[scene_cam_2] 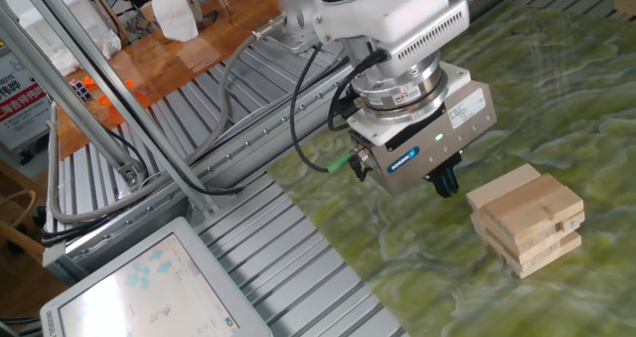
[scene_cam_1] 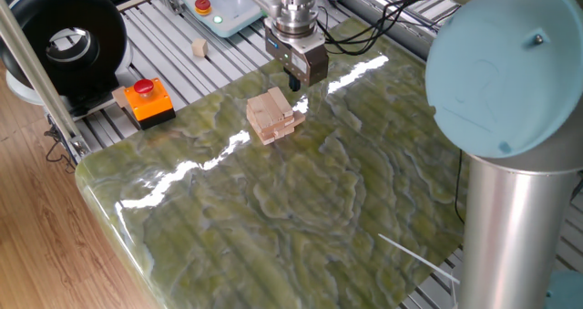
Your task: Play Jenga
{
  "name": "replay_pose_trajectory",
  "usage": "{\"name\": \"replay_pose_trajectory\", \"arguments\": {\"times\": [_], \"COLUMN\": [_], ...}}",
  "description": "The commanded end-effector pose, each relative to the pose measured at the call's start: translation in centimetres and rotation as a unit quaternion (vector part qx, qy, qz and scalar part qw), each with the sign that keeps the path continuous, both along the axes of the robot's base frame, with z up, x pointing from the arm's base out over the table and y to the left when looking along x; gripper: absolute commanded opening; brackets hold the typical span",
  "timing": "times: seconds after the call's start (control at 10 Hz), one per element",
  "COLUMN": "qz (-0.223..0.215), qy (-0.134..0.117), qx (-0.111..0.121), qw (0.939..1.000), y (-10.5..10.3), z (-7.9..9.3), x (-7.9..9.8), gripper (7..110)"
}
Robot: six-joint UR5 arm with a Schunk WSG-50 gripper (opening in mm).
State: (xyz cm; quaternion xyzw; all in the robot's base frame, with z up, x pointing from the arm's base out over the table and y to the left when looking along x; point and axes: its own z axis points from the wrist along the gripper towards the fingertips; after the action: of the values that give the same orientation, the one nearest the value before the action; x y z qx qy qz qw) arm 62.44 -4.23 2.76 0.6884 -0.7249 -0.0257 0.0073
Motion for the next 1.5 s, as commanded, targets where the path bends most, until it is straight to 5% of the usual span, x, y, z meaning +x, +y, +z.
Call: {"name": "replay_pose_trajectory", "arguments": {"times": [0.0,0.3,0.4,0.6,0.7,1.2,1.4], "qz": [-0.002,0.0,0.009,0.006,0.0,-0.005,0.019], "qy": [0.003,-0.004,-0.007,-0.004,-0.002,0.004,-0.016], "qx": [-0.001,-0.001,0.006,0.011,0.014,0.027,0.036], "qw": [1.0,1.0,0.9999,0.9999,0.9999,0.9996,0.999], "y": [0.0,0.6,0.9,1.0,1.1,1.0,1.4], "z": [0.6,0.9,0.9,1.0,1.0,0.0,-0.7], "x": [-1.4,-2.0,-1.9,-2.3,-2.4,-2.7,-2.1], "gripper": [7,7,22,22,44,44,44]}}
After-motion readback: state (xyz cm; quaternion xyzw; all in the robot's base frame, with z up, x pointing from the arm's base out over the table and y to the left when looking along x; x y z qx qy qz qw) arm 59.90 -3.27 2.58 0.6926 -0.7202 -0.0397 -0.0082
